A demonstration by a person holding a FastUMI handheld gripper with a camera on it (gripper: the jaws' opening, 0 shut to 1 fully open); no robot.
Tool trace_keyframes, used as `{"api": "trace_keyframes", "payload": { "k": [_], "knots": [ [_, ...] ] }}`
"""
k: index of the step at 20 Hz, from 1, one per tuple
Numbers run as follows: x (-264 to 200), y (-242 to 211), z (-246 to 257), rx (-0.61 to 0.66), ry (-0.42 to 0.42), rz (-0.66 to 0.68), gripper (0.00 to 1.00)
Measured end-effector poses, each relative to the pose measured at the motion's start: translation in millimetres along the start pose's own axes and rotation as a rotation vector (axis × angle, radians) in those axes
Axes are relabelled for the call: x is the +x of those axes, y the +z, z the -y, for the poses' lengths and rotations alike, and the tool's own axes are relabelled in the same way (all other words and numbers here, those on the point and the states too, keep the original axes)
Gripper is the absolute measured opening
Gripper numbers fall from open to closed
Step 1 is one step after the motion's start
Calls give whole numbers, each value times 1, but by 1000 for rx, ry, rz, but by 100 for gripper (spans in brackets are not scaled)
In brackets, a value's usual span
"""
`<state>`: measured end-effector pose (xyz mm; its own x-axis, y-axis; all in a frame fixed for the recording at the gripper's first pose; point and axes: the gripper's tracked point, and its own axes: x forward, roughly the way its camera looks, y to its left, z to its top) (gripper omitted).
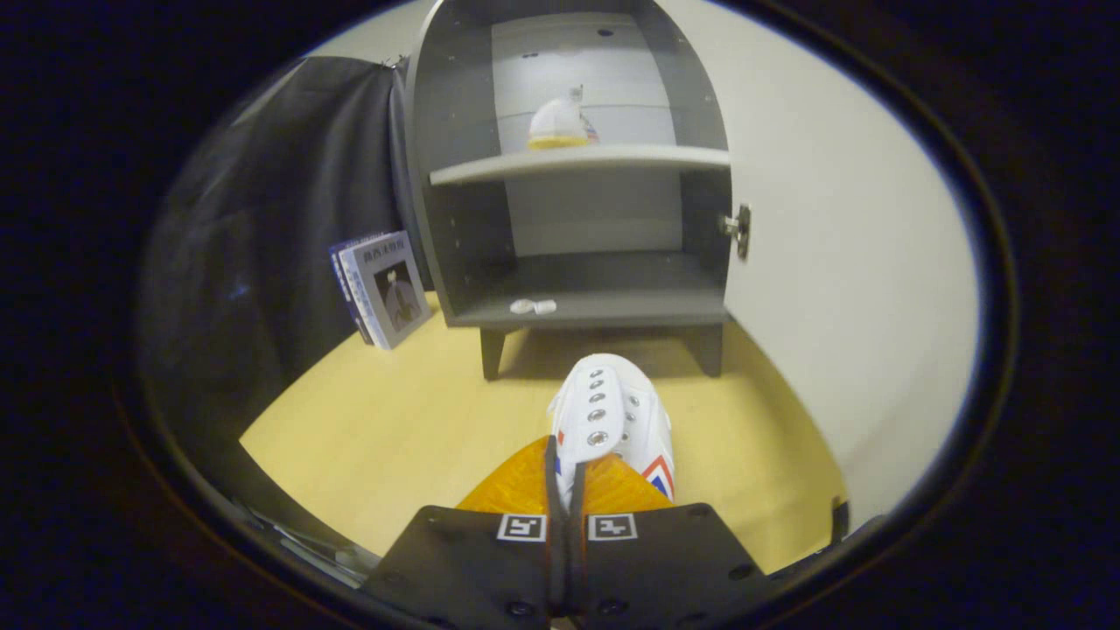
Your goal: Open the shoe cabinet door, grab the shoes and put them into the shoe cabinet, then close the shoe cabinet door.
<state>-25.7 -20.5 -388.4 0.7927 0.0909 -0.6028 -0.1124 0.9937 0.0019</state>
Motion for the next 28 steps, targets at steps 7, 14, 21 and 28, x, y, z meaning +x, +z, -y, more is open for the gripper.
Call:
{"api": "trace_keyframes", "payload": {
  "k": [7, 14, 21, 28],
  "knots": [
    [-13, 181, 7, -62, -110, 155, 3],
    [84, 279, 36, -104, -122, 169, 3],
    [195, 301, 52, -161, -84, 81, 3],
    [243, 303, 59, -198, -66, 4, 3]
  ]
}}
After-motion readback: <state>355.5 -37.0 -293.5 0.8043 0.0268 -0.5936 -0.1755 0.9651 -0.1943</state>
